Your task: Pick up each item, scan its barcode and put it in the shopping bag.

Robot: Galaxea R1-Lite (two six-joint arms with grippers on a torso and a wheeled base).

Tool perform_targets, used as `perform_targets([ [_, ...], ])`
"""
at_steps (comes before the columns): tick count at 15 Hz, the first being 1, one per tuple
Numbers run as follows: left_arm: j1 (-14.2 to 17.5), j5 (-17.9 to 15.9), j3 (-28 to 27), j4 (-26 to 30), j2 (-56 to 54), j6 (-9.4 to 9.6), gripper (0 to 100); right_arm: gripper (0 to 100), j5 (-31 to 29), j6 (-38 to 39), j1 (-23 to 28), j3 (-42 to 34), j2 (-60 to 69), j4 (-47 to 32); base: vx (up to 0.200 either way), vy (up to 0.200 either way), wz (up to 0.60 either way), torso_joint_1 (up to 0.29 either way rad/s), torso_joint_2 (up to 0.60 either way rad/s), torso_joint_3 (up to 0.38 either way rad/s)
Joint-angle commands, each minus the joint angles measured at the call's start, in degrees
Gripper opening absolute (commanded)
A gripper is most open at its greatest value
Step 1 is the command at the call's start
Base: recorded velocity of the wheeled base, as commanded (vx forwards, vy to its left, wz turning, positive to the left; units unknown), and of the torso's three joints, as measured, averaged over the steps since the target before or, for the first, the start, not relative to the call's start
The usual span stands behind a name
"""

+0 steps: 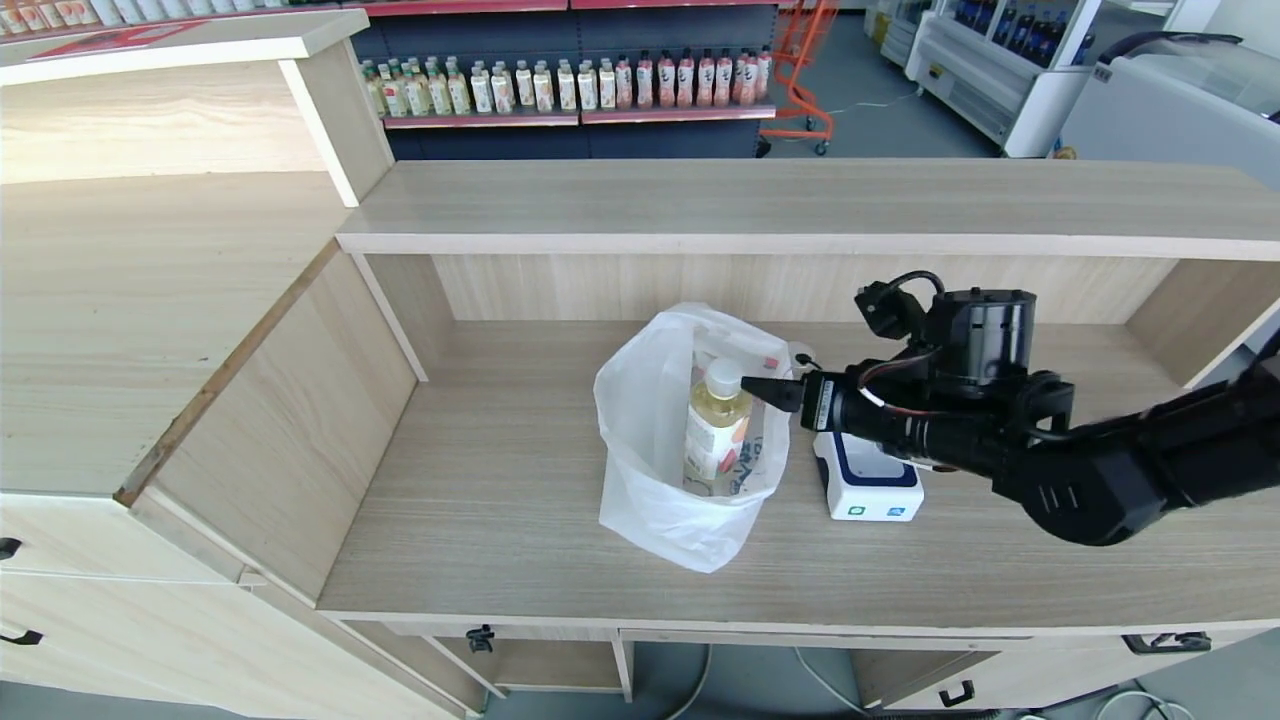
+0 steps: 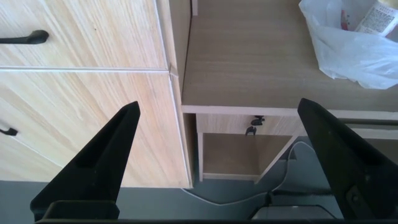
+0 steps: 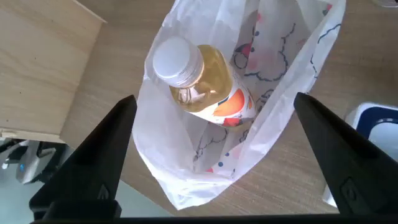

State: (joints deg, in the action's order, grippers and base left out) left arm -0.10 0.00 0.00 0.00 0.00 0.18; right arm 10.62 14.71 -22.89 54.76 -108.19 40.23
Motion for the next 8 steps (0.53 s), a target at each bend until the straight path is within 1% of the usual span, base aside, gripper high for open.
perform_targets([
  [1, 0.0, 0.0, 0.0, 0.0, 0.1, -0.01, 100, 100, 0.0, 0.5, 5.5, -2.2, 17.9, -13.4, 0.0, 0.0, 0.0, 0.0, 0.0, 0.0],
  [2, 0.0, 0.0, 0.0, 0.0, 0.1, -0.01, 100, 100, -0.1, 0.3, 6.0, -1.9, 18.9, -14.9, 0.0, 0.0, 0.0, 0.0, 0.0, 0.0],
  [3, 0.0, 0.0, 0.0, 0.0, 0.0, -0.01, 100, 100, -0.1, 0.3, 7.7, -1.9, 20.4, -16.9, 0.0, 0.0, 0.0, 0.0, 0.0, 0.0],
  [5, 0.0, 0.0, 0.0, 0.0, 0.1, -0.01, 100, 100, 0.0, 0.4, 9.6, -3.0, 20.5, -16.9, 0.0, 0.0, 0.0, 0.0, 0.0, 0.0],
  [8, 0.0, 0.0, 0.0, 0.0, 0.0, -0.01, 100, 100, 0.0, 0.4, 10.7, -7.1, 21.5, -16.9, 0.0, 0.0, 0.0, 0.0, 0.0, 0.0],
])
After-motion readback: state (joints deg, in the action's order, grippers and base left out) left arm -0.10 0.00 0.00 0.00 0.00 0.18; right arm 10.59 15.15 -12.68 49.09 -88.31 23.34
